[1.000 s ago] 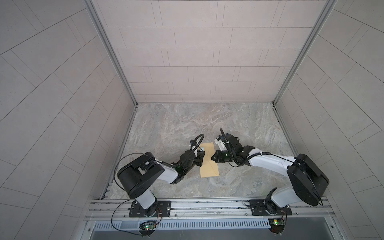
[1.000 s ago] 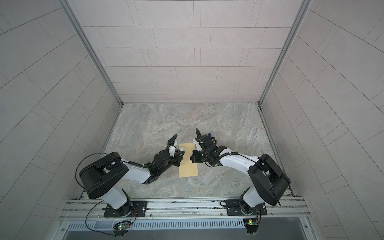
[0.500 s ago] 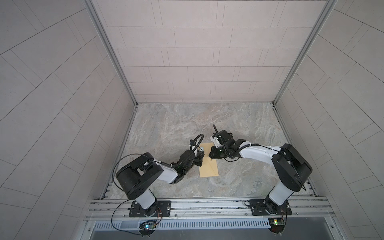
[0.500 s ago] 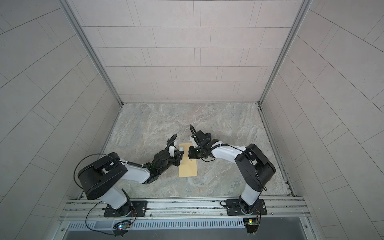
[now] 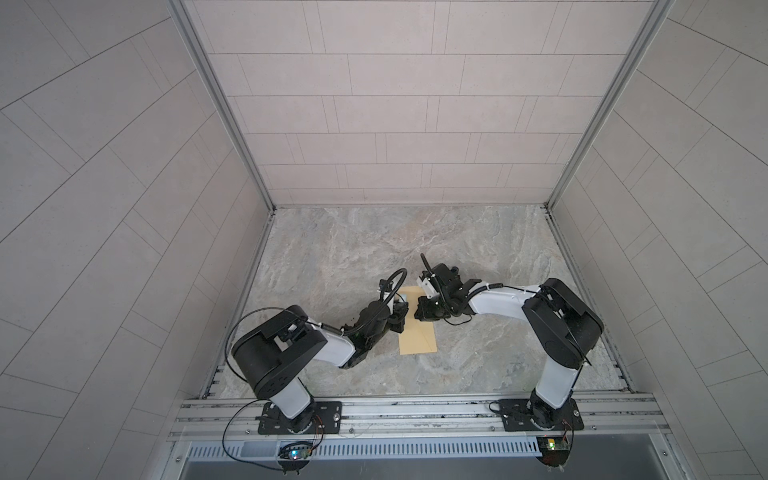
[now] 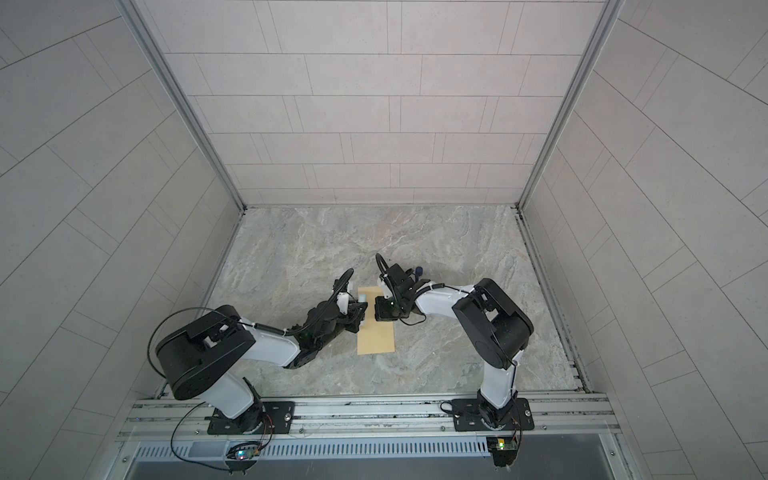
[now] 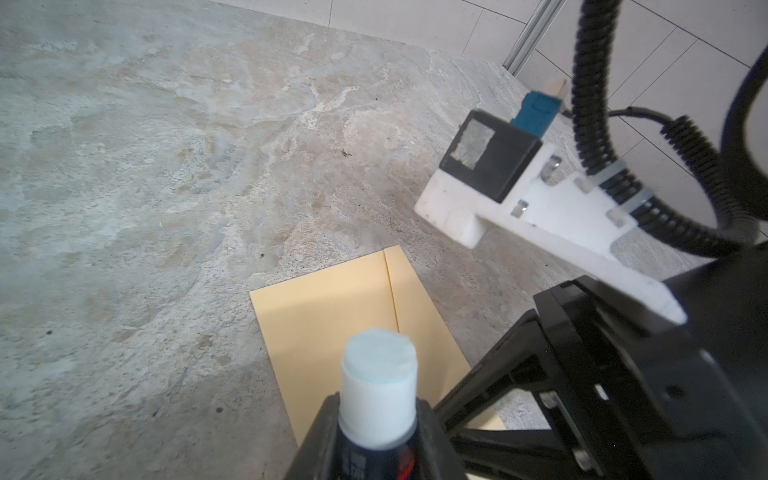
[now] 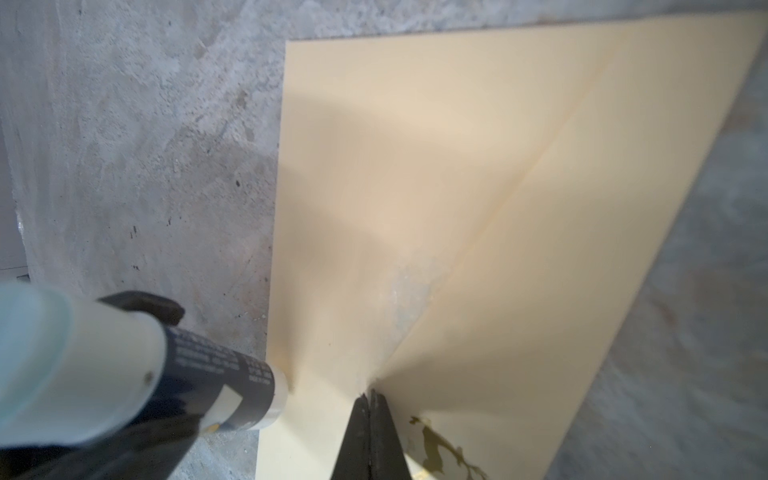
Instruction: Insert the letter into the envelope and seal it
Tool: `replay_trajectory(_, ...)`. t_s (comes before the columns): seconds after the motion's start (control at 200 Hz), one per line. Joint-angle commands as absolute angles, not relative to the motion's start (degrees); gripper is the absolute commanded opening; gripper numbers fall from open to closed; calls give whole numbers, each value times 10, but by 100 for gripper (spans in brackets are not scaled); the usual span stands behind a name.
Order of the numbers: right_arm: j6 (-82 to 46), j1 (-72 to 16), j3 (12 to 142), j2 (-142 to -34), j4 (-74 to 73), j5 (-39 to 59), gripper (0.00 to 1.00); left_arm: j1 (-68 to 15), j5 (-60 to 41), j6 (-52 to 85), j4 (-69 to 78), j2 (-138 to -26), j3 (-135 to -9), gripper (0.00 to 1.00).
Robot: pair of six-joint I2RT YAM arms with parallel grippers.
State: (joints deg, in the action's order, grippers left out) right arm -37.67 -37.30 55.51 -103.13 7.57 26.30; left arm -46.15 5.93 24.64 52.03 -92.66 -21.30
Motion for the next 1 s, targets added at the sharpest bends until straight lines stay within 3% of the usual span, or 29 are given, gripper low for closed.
replay_trajectory(0.0,-376,-373,563,-1045,75,253,0,-462,70,246,522,-931,-202,0)
replay_trajectory(0.996,-357,-305,600,-1098,98,229,0,-462,76,241,523,-932,-199,0)
